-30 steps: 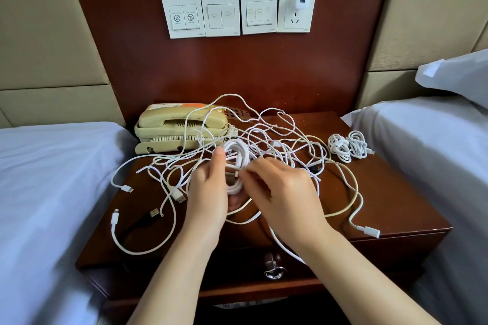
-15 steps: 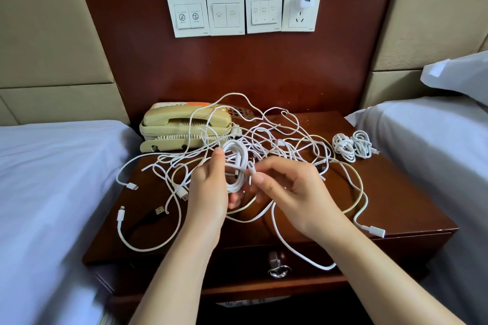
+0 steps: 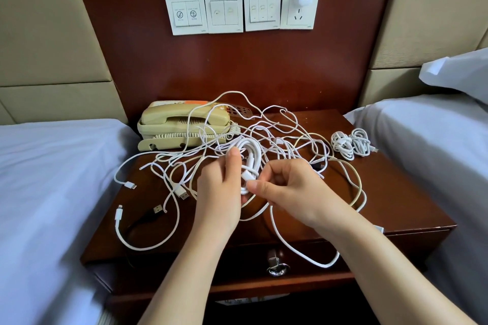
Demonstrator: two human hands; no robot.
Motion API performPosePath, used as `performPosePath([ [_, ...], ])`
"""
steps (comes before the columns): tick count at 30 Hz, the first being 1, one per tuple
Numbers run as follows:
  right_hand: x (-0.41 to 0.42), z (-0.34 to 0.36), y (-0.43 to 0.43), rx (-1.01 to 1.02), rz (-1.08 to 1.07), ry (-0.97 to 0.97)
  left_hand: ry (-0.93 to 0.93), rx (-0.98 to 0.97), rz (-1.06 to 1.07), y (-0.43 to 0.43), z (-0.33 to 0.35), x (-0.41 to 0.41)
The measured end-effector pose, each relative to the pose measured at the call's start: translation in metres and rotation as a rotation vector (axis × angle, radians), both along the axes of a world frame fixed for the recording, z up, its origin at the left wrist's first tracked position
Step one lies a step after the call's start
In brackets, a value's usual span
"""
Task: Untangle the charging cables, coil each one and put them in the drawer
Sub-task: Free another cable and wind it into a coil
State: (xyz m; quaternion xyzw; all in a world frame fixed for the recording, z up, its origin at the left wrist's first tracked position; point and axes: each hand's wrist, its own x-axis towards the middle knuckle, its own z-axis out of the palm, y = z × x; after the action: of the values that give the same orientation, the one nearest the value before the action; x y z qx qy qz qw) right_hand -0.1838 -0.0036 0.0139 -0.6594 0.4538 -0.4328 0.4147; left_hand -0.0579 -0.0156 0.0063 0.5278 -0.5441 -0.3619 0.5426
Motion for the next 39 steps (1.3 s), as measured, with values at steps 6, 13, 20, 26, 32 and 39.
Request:
performPosePath([
  [6, 0.003, 0.000, 0.004, 0.038, -0.103, -0.049, -0.039, -0.082, 0.061, 0.004, 0.001, -0.008],
  [13, 0.012, -0.009, 0.005, -0.413, -0.397, 0.221, 0.091, -0.026, 0.094, 0.002, 0.001, -0.016],
  [20, 0.003, -0.012, -0.002, -0.864, -0.573, 0.605, 0.163, -0.018, 0.050, 0.000, 0.000, -0.018],
  [26, 0.011, -0.014, -0.003, -0.902, -0.562, 0.598, 0.237, -0.020, 0.011, 0.002, 0.000, -0.019],
  [32, 0.020, -0.015, -0.002, -0.866, -0.636, 0.514, 0.246, -0.029, 0.011, 0.001, 0.000, -0.022],
  [39, 0.015, -0.015, 0.002, -0.729, -0.335, 0.475, 0.170, -0.018, 0.056, -0.004, -0.003, -0.006],
])
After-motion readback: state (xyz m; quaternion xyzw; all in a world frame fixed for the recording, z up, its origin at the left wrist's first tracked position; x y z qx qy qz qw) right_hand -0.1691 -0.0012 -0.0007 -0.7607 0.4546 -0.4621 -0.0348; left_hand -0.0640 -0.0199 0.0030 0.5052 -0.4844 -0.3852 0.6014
